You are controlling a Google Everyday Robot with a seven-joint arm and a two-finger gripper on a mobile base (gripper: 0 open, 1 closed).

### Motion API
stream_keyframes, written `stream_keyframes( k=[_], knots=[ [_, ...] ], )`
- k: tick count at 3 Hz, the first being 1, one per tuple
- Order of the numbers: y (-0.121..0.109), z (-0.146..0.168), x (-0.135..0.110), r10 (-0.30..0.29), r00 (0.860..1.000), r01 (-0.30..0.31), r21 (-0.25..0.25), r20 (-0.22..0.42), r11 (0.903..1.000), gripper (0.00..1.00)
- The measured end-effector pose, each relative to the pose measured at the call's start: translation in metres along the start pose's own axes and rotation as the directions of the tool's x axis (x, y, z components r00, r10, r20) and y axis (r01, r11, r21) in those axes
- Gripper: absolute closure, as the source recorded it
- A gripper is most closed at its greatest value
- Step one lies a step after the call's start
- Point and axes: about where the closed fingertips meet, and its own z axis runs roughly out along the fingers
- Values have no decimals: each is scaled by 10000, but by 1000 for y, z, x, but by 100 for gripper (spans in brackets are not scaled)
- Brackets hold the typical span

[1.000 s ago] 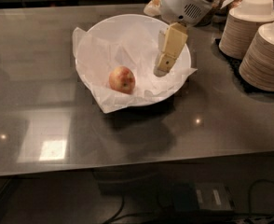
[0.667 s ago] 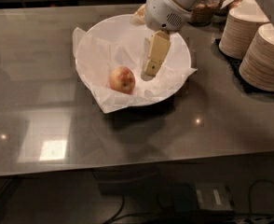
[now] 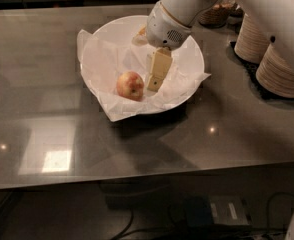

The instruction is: Pick apple from white bowl

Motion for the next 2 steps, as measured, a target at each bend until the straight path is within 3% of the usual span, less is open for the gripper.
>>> stream_keyframes(
  k=[2],
  knots=[
    [-7,18,4,-24,9999,21,-211,-126,9998,18]
  ],
)
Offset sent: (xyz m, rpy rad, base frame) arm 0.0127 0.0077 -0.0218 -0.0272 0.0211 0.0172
